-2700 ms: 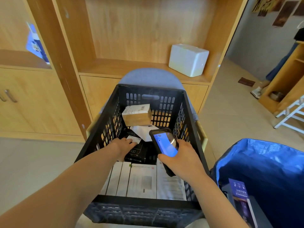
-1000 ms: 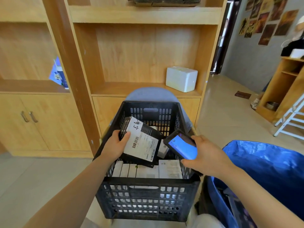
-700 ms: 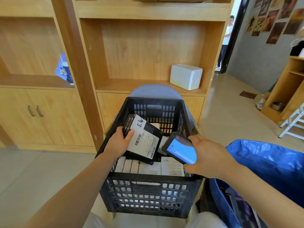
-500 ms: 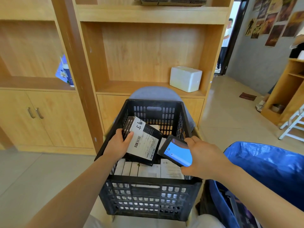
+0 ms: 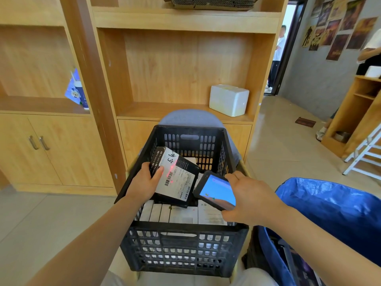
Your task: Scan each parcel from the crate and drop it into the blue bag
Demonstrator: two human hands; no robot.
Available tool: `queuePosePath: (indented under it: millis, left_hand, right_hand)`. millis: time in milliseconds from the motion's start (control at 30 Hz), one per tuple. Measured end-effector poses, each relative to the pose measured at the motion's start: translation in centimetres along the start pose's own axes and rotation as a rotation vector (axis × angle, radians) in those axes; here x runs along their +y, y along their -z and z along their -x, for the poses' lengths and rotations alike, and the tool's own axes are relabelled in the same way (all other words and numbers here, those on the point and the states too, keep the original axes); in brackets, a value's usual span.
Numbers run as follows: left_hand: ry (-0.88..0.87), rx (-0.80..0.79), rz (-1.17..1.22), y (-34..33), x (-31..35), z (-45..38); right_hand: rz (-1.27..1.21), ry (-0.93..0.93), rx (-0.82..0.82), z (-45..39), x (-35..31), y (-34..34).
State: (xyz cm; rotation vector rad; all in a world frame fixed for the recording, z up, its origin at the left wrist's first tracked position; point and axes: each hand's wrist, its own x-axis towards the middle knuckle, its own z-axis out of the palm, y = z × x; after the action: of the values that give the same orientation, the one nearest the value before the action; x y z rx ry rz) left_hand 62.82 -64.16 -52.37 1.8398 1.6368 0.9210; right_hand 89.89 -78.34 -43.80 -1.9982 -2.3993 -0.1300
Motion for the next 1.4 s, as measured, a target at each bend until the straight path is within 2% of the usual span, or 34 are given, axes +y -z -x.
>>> queuePosePath:
  millis: [833, 1100, 1267, 1400]
  left_hand:
    - [-0.025, 0.029, 0.001, 0.2, 0.4, 0.2]
    - [-0.091, 0.069, 0.074, 0.8, 2.4, 0.5]
    - [-0.186, 0.153, 0.196, 0.8, 7.4, 0.2]
    - [-0.258, 0.142, 0.305, -0.8, 13.6, -0.1]
  right_hand:
    - [-0.014, 0.007, -0.039, 0.5, 0.4, 0.0]
    - [-0.185, -0.171, 0.031, 2.8, 2.7, -0.3]
    - [-0.332, -0.338, 0.122, 5.6, 6.5, -0.2]
    - [-0.433, -0.445, 0.166, 8.1, 10.1, -0.2]
